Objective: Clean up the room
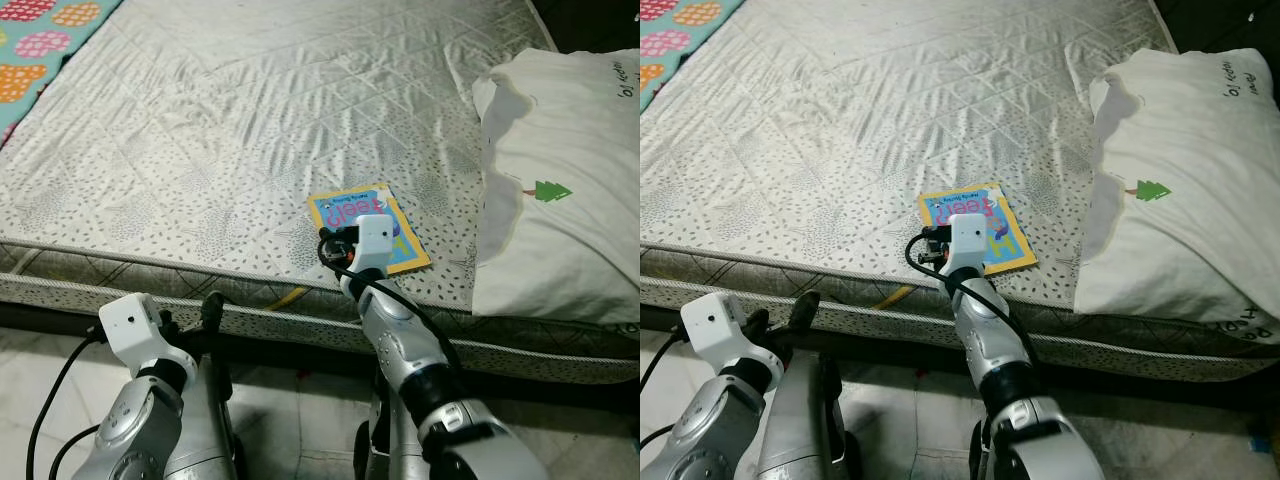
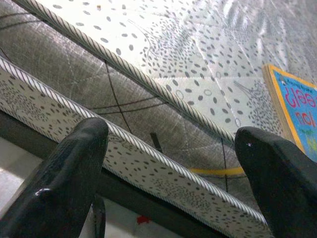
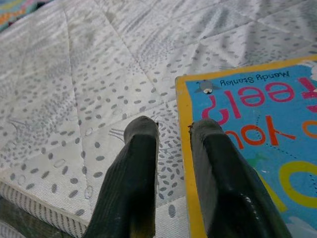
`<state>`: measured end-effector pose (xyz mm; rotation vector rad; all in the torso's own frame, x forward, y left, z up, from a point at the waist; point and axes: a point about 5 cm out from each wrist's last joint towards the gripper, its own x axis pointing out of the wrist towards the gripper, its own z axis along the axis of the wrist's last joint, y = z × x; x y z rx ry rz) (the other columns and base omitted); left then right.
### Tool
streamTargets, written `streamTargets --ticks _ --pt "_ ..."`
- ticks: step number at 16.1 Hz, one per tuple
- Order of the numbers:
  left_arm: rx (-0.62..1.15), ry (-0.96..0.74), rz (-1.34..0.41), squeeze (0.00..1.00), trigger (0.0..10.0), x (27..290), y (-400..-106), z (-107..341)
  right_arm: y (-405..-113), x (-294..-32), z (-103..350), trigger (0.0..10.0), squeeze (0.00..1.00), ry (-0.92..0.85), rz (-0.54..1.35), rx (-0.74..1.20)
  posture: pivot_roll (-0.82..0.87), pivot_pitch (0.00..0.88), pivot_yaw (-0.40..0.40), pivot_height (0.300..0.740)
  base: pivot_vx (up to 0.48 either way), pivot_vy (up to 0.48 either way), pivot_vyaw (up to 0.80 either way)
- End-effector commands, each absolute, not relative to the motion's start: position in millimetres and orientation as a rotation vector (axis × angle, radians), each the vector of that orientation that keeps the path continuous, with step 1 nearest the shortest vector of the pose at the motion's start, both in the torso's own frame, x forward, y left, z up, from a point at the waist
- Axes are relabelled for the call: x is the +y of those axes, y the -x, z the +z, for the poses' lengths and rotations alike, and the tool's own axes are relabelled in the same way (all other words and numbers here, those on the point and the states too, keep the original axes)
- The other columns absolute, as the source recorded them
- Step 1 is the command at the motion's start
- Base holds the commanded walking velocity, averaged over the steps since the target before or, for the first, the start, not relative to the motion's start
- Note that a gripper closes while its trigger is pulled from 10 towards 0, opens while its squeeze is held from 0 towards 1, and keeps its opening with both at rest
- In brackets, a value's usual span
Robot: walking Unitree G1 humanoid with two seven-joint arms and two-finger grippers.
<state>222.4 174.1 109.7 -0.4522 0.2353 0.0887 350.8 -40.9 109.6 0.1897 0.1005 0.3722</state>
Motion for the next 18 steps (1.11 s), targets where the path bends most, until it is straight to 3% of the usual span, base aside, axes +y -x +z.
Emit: streamTargets --ticks 1,4,9,11,13,16,17,18 --pt "0.235 0.447 0.099 0.00 10.0 174.3 -219.5 110.3 -348.7 -7.6 122.5 10.0 1.00 -0.223 0.444 0.080 0.14 0.193 -0.060 0.521 0.000 0.000 0.00" --pt "0.241 0.448 0.099 0.00 10.0 172.5 -218.8 109.5 -340.7 26.0 123.4 10.0 1.00 -0.120 0.528 0.094 0.14 0.194 -0.059 0.521 0.000 0.000 0.00" --pt "0.232 0.444 0.095 0.00 10.0 173.3 -222.0 111.3 -327.3 52.4 126.5 10.0 1.00 -0.137 0.676 0.077 0.14 0.188 -0.059 0.521 0.000 0.000 0.00" --pt "0.233 0.446 0.096 0.00 10.0 172.4 -221.9 110.4 -314.1 66.5 127.4 10.0 1.00 -0.025 0.753 -0.007 0.14 0.186 -0.061 0.521 0.000 0.000 0.00" --pt "0.225 0.448 0.089 0.00 10.0 169.7 -224.1 112.1 -307.3 65.0 116.9 10.0 1.00 0.171 0.742 -0.058 0.14 0.184 -0.063 0.521 0.000 0.000 0.00" --pt "0.224 0.443 0.092 0.00 10.0 171.7 -224.4 111.2 -316.3 34.6 98.0 10.0 1.00 0.253 0.621 0.003 0.12 0.182 -0.063 0.521 0.000 0.000 0.00" --pt "0.223 0.443 0.094 0.00 10.0 171.6 -224.6 110.7 -318.9 26.1 94.5 10.0 0.31 0.248 0.595 0.018 0.12 0.182 -0.063 0.521 0.000 0.000 0.00" --pt "0.214 0.446 0.096 0.00 10.0 170.3 -226.9 112.0 -325.0 14.2 95.5 10.0 0.00 0.185 0.556 0.030 0.12 0.181 -0.062 0.521 0.000 0.000 0.00"
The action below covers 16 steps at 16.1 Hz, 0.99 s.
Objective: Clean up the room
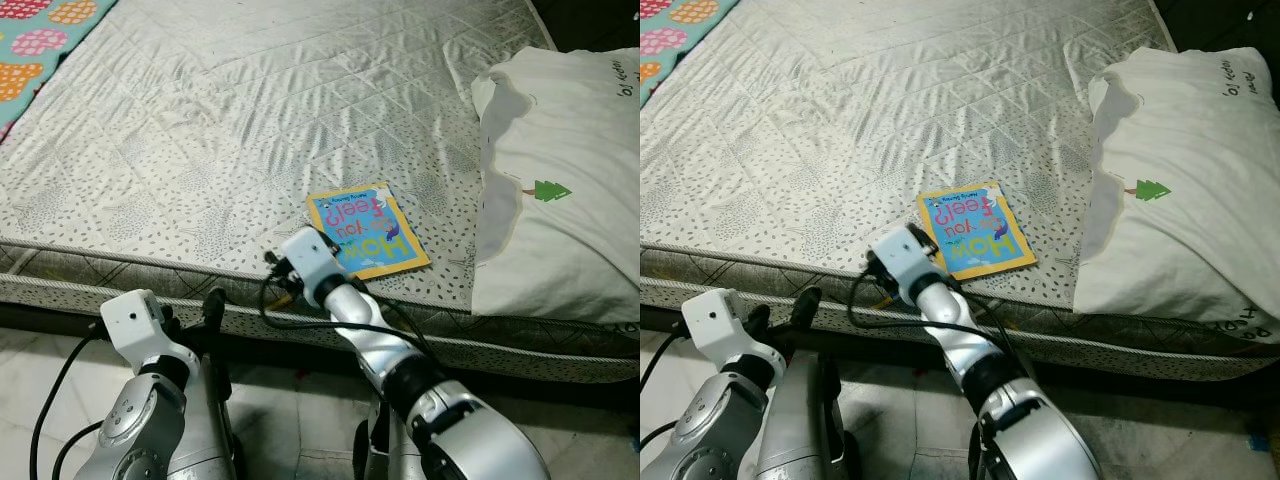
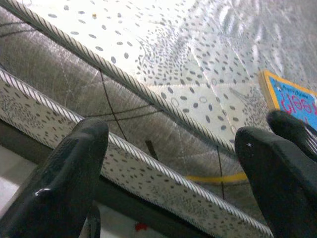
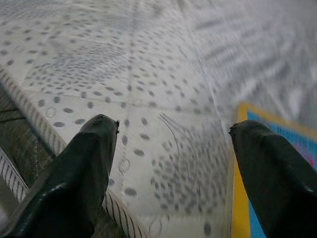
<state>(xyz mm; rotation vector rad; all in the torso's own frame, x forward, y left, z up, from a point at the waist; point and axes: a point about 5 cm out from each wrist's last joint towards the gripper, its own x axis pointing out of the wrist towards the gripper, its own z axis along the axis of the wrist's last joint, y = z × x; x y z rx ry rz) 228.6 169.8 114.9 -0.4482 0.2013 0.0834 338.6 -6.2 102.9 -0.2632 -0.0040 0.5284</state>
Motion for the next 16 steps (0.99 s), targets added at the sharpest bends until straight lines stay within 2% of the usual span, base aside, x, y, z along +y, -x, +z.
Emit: streamTargets --ticks 1,3,5,8,11,13,16 --pt "0.202 0.443 0.102 0.00 10.0 170.7 -228.3 113.2 -328.2 8.6 99.5 10.0 0.00 0.138 0.542 0.015 0.11 0.179 -0.061 0.521 0.000 0.000 0.00" --pt "0.144 0.411 0.145 0.00 10.0 180.7 -233.1 120.0 -344.2 -27.4 112.7 10.0 0.00 -0.002 0.438 -0.018 0.08 0.164 -0.060 0.521 0.000 0.000 0.00" --pt "0.108 0.372 0.144 0.00 10.0 183.9 -235.4 124.1 -346.9 -47.6 115.1 10.0 0.00 -0.062 0.407 -0.025 0.07 0.154 -0.060 0.521 0.000 0.000 0.00" --pt "0.033 0.319 0.128 0.00 10.0 180.4 -240.6 133.6 -341.7 -95.7 117.6 10.0 0.00 -0.146 0.304 -0.046 0.04 0.117 -0.051 0.521 0.000 0.000 0.00" --pt "0.018 0.304 0.126 0.00 10.0 181.6 -244.4 131.8 -334.4 -127.9 120.1 10.0 0.00 -0.190 0.175 -0.062 0.01 0.093 -0.037 0.521 0.000 0.000 0.00" --pt "0.008 0.297 0.114 0.00 10.0 181.1 -249.8 131.0 -328.7 -141.9 121.2 10.0 0.00 -0.184 0.149 -0.064 -0.01 0.077 -0.026 0.521 0.000 0.000 0.00" --pt "-0.001 0.310 0.105 0.00 10.0 179.3 -258.1 128.4 -328.9 -145.5 135.4 10.0 0.00 -0.230 0.166 -0.085 -0.02 0.060 -0.016 0.540 0.000 0.000 0.00"
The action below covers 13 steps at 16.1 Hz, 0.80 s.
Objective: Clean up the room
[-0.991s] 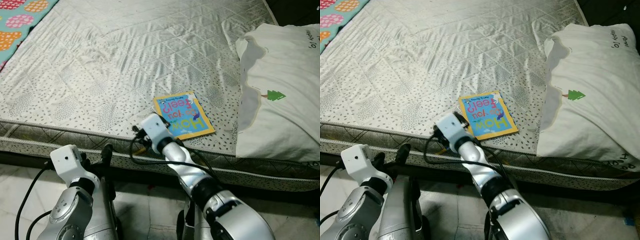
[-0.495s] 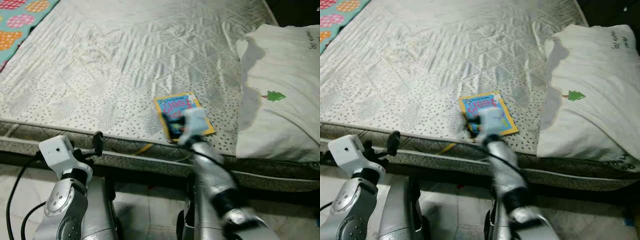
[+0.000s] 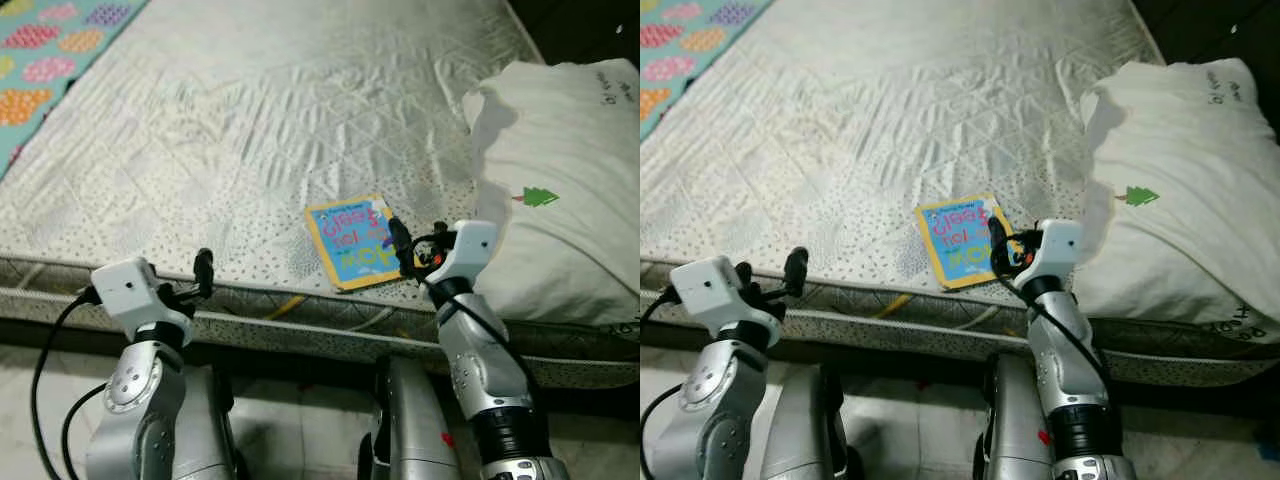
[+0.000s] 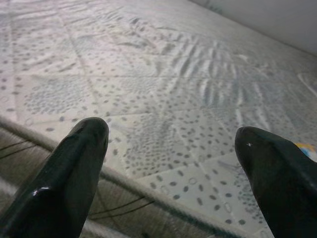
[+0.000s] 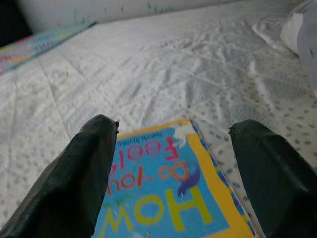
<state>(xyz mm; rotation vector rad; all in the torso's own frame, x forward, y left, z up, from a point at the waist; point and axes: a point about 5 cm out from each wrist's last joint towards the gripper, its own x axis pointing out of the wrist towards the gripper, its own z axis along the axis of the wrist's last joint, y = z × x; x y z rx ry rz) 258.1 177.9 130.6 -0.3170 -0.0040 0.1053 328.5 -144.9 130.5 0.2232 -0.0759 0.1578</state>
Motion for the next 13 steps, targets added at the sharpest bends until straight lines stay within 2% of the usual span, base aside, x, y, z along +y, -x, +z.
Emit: streamTargets --ticks 1,13 --pt "-0.003 0.311 0.104 0.00 10.0 179.1 -259.1 128.3 -331.6 -144.1 140.8 10.0 0.00 -0.239 0.177 -0.097 -0.02 0.056 -0.015 0.550 0.000 0.000 0.00" --pt "-0.022 0.317 0.110 0.00 10.0 179.2 -266.5 126.0 -343.1 -148.0 158.2 10.0 0.00 -0.243 0.165 -0.116 -0.02 0.024 -0.023 0.690 0.000 0.000 0.00"
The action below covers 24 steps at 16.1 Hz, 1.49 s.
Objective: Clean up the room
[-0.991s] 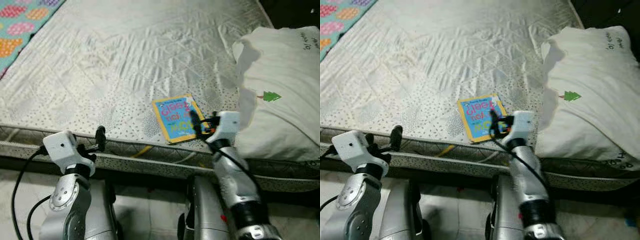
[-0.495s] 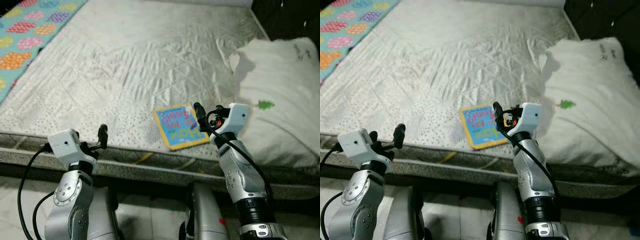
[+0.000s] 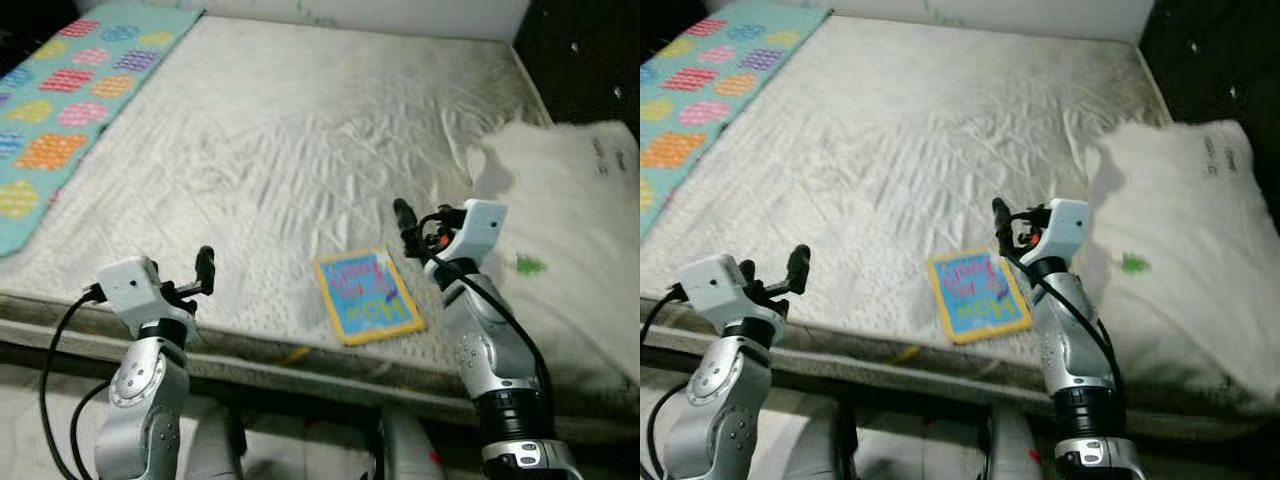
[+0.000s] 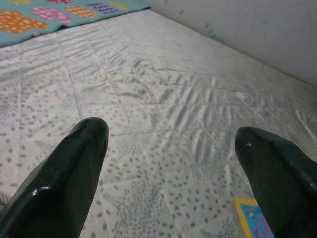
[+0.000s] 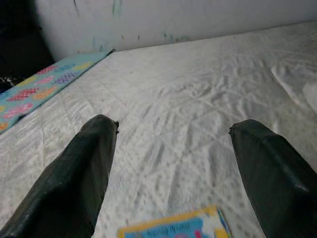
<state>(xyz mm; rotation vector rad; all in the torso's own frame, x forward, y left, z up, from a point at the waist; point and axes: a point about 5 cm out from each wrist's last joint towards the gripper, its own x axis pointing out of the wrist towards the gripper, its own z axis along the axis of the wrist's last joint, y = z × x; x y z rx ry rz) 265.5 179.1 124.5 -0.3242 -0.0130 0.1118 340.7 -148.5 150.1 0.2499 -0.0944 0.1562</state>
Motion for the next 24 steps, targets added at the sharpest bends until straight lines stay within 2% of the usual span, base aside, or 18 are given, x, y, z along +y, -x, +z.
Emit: streamTargets --ticks 1,4,12,21,24 --pt "-0.024 0.319 0.109 0.00 10.0 178.7 -267.4 126.0 -343.7 -149.2 159.5 10.0 0.00 -0.239 0.157 -0.121 -0.03 0.021 -0.022 0.705 0.000 0.000 0.00" --pt "-0.025 0.321 0.109 0.00 10.0 178.2 -269.1 125.0 -344.4 -155.2 159.8 10.0 0.00 -0.232 0.114 -0.124 -0.03 0.009 -0.019 0.740 0.000 0.000 0.00" --pt "0.000 0.360 0.122 0.00 10.0 173.5 -272.5 119.3 -339.0 -168.3 148.2 10.0 0.00 -0.214 0.013 -0.074 -0.04 0.000 -0.017 0.740 0.000 0.000 0.00" --pt "0.011 0.380 0.087 0.00 10.0 168.2 -273.6 117.2 -340.8 -171.5 147.7 10.0 0.00 -0.198 -0.018 -0.066 -0.04 0.000 -0.019 0.740 0.000 0.000 -0.80" --pt "0.008 0.388 0.096 0.00 10.0 169.2 -272.9 117.3 -340.4 -171.0 148.9 10.0 0.00 -0.190 -0.009 -0.074 -0.04 0.007 -0.023 0.740 0.000 0.000 -0.19"
